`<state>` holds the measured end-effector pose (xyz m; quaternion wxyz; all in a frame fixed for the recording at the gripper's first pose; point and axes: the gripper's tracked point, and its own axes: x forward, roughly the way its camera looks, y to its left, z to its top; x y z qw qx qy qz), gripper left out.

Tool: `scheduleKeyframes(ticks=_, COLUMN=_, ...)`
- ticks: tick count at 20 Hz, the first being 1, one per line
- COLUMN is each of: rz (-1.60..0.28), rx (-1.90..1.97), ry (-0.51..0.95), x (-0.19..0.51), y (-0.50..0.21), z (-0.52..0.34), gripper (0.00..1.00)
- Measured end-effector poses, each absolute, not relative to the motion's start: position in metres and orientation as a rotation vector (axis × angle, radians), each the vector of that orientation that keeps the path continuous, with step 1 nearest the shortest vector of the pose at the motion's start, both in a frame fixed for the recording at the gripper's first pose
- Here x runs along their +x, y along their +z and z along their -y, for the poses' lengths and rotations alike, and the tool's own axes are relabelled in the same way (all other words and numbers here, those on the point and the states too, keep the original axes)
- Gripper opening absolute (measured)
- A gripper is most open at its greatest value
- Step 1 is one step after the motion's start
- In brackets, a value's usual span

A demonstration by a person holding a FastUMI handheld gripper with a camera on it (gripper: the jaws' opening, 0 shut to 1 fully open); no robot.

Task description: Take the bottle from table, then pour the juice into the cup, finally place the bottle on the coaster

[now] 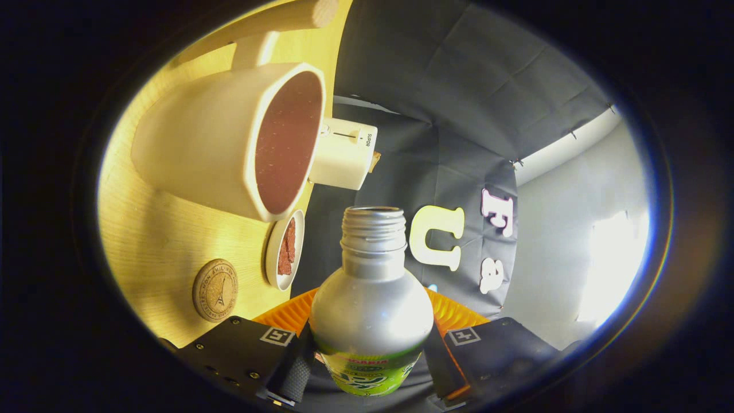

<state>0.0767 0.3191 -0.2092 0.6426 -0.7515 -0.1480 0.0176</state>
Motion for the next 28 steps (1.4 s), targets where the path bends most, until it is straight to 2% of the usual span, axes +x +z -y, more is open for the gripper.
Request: scheduleKeyframes(ticks=28, rz=0.391, rx=-1.864, ry=-0.004, x=0.075, y=-0.188, z=-0.312, gripper=0.81)
